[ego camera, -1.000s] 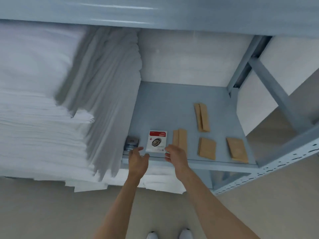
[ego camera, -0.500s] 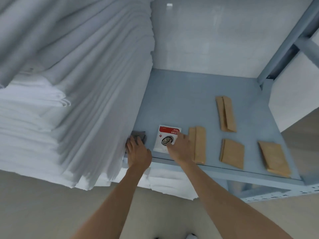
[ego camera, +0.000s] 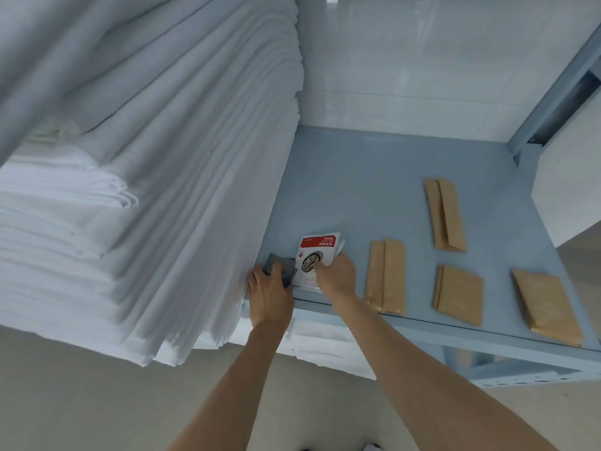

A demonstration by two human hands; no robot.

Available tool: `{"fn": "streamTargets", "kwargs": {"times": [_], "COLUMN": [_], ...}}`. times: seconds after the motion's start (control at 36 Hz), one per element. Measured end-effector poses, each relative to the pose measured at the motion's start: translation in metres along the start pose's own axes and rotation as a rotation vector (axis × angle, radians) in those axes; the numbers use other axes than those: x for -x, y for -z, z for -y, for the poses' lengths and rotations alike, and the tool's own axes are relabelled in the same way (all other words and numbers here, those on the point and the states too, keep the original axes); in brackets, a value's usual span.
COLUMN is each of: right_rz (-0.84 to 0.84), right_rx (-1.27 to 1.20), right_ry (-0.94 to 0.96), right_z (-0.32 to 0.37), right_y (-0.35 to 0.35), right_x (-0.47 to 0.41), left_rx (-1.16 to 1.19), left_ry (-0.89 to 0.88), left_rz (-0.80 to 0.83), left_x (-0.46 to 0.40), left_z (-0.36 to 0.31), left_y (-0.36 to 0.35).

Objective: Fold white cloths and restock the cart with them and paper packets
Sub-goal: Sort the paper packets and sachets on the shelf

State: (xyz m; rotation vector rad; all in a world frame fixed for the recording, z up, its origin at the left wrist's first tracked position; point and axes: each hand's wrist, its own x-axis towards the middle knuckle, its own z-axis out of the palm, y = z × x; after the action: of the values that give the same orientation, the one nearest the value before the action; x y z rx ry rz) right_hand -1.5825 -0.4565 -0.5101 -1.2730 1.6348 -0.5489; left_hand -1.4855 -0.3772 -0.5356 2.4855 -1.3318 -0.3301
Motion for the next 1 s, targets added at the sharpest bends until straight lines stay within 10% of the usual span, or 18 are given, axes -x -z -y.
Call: {"fn": "streamTargets", "kwargs": {"times": [1.0], "right_rz": [-0.103], "right_rx": [-0.436], "right_ry": [-0.039], "right_z": [0.024], "right_y": [0.077], "right_x": [0.052], "left_rx": [0.851], "left_ry": [0.122], "left_rz": [0.105], "left_x": [0.021], "left_z": [-0.052], "left_y": [0.044]}}
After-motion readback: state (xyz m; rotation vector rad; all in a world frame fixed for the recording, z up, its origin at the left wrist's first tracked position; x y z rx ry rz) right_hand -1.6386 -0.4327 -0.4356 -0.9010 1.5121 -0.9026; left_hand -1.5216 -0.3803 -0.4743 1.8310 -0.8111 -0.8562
